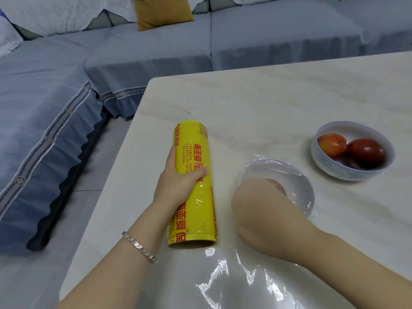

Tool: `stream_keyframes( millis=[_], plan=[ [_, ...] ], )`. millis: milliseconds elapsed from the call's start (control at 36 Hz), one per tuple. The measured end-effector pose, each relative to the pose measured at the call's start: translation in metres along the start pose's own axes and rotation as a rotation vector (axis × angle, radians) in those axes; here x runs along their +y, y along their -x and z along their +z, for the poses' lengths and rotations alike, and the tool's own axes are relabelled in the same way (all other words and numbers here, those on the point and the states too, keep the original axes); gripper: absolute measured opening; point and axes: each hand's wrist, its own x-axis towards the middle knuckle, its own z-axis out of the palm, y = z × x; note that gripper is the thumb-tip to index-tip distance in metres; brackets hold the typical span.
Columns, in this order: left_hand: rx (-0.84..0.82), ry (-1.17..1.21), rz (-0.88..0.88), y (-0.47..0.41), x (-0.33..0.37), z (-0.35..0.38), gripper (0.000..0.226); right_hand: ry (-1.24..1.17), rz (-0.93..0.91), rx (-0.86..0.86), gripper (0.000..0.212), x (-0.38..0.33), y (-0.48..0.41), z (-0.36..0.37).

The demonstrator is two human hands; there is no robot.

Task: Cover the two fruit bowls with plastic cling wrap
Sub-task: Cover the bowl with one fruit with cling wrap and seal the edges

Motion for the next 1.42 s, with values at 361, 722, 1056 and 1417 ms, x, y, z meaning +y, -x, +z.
stream_keyframes(
  millis=[361,722,1056,1417],
  plan=[
    [-0.009,-0.002,-0.004,-0.001,-0.002,0.001,0.094,0.099,0.088,-0.285,0.020,0.002,-0.008,-0.021],
    [-0.018,0.007,-0.009,-0.001,-0.002,0.000,0.094,0.083,0.398,-0.327,0.037,0.008,-0.045,-0.063],
    [0.072,0.191,0.027,0.002,0.003,-0.012,0.090,0.032,0.963,-0.162,0.030,0.083,0.015,-0.050],
    [0.434,0.191,0.359,-0.046,0.055,-0.014,0.104,-0.040,1.087,-0.172,0.037,0.090,0.018,-0.030]
  ],
)
